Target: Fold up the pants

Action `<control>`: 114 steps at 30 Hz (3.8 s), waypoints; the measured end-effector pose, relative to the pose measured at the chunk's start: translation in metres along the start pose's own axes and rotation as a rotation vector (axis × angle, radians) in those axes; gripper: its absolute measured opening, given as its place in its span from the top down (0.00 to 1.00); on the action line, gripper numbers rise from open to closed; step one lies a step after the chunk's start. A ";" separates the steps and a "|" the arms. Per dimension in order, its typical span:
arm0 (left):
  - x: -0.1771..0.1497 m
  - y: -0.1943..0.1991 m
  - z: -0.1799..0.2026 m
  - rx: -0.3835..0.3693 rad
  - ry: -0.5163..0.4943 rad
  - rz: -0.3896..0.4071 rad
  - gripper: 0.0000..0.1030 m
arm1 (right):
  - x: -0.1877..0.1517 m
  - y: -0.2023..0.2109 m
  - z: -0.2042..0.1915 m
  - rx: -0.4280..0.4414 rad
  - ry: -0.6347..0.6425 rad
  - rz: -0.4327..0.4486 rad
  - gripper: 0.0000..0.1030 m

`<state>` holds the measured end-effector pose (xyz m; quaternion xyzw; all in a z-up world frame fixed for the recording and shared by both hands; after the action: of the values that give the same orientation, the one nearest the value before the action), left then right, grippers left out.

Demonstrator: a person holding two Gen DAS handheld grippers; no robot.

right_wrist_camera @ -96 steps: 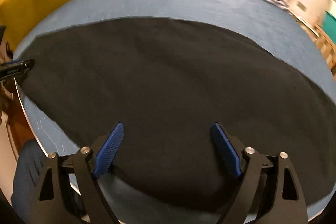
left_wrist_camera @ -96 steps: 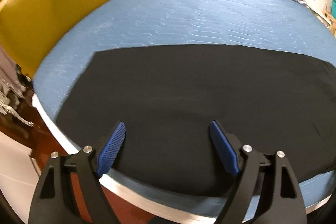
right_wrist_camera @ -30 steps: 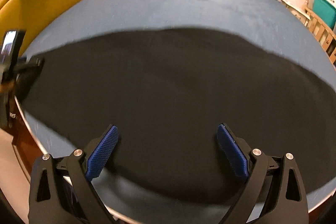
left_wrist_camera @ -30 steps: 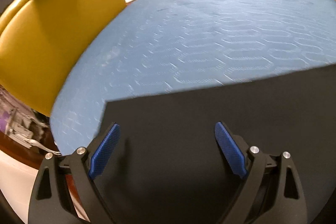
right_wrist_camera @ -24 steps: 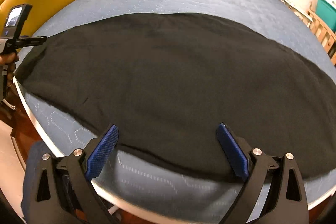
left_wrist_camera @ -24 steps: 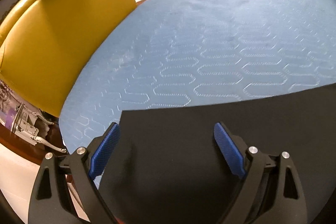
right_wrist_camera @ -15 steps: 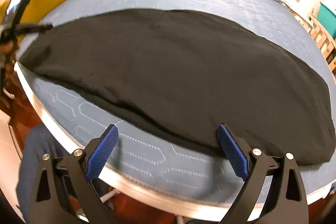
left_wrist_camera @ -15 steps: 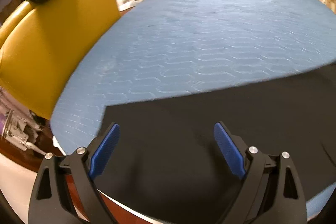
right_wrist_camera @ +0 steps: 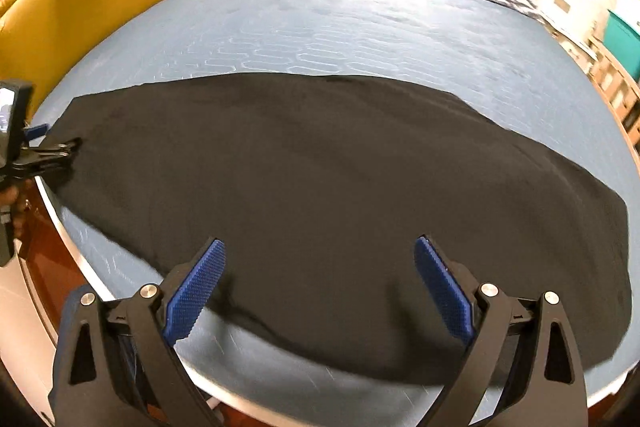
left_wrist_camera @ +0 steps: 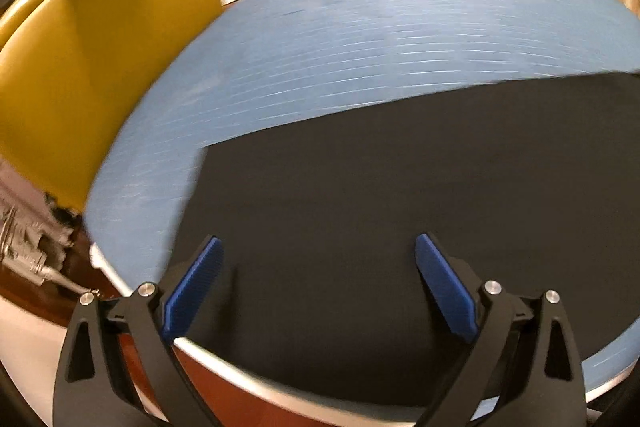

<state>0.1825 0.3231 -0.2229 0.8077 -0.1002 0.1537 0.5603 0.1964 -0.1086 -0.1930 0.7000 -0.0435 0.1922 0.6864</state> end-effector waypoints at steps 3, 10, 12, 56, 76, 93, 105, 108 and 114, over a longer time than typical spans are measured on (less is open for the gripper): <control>-0.009 -0.020 -0.079 0.137 0.120 -0.051 0.06 | 0.016 -0.015 -0.012 0.002 0.022 -0.002 0.11; -0.072 -0.036 -0.150 -0.653 0.577 -0.081 0.28 | 0.032 -0.053 0.011 -0.105 0.010 -0.046 0.11; -0.082 -0.040 -0.144 -0.805 0.623 -0.061 0.34 | 0.042 -0.051 0.024 -0.162 -0.012 -0.049 0.11; -0.032 -0.056 -0.108 -1.138 0.719 0.059 0.80 | 0.088 -0.072 -0.135 0.015 0.050 -0.046 0.11; -0.057 -0.057 -0.103 -1.220 0.830 0.054 0.44 | 0.088 -0.080 -0.143 0.014 0.057 -0.031 0.08; 0.032 -0.032 0.012 -0.396 0.027 0.059 0.61 | 0.085 -0.055 -0.119 0.077 0.001 -0.002 0.07; -0.085 0.149 0.140 -0.708 -0.174 0.313 0.54 | -0.126 0.015 0.097 0.027 -0.364 -0.041 0.41; -0.118 0.168 0.224 -0.694 -0.337 0.339 0.55 | -0.155 0.021 0.123 0.067 -0.437 -0.037 0.46; -0.145 0.167 0.301 -0.381 -0.554 0.504 0.66 | -0.176 0.038 0.163 0.062 -0.529 0.013 0.46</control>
<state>0.0325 -0.0185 -0.2269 0.6506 -0.4681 0.0418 0.5965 0.0560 -0.3056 -0.2127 0.7465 -0.2200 0.0082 0.6280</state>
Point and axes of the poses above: each gripper's, at about its wrist camera, not at the fingertips, and y roughly against the way its jaws point, z to its right, x to its top, the point moved 8 cm from there along -y, roughly the way its jaws point, and after that the axes turned 14 degrees about -z, right-handed, at the moved point
